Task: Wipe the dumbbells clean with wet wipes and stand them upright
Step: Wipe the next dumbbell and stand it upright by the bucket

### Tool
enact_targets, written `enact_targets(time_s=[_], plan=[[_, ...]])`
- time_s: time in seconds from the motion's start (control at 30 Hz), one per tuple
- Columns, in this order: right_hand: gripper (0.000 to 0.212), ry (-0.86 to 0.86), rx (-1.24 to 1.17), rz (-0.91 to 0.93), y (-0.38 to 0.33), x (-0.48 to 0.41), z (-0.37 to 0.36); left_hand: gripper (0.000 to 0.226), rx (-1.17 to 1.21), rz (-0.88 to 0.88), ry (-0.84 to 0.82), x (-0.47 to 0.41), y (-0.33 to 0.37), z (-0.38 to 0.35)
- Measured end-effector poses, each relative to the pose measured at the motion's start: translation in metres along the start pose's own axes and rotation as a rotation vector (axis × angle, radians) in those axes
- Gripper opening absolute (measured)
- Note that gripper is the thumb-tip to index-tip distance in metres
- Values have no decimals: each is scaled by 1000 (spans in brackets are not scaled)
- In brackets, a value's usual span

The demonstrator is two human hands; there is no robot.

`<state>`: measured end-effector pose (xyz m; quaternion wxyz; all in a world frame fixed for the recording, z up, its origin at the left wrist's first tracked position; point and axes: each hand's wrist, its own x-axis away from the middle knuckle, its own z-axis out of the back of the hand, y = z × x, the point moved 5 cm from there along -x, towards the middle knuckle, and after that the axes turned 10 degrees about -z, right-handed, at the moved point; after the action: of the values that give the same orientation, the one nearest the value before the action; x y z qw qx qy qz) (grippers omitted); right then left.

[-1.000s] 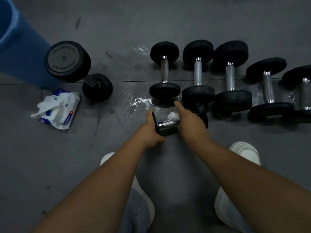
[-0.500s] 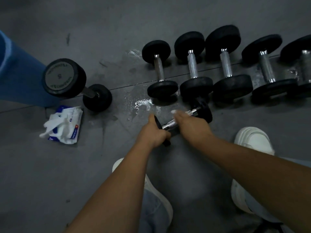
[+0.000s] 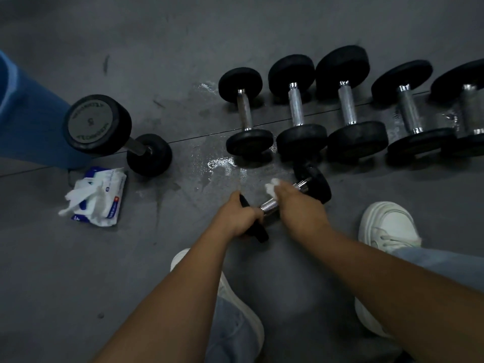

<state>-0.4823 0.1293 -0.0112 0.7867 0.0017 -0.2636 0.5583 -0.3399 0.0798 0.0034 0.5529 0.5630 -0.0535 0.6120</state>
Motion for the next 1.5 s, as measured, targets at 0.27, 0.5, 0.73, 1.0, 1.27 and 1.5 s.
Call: enact_targets(time_s=[0.27, 0.5, 0.73, 1.0, 1.27, 1.5], plan=[[42, 14, -30, -34, 1, -1, 2, 123, -170, -35, -103, -8, -6, -5], [49, -15, -110, -24, 3, 3, 0, 111, -131, -70, -7, -9, -8, -5], [61, -45, 2, -16, -2, -3, -5, 78, -307, -184, 217, 0, -3, 1], [27, -96, 161, -5, -17, -37, 8, 114, -341, -208, 64, -2, 1, 8], [39, -17, -30, 89, -20, -3, -1, 97, -135, -224, 131, -5, -5, 18], [50, -64, -12, 25, -33, -12, 4, 117, -214, -227, 14, -8, -3, 11]])
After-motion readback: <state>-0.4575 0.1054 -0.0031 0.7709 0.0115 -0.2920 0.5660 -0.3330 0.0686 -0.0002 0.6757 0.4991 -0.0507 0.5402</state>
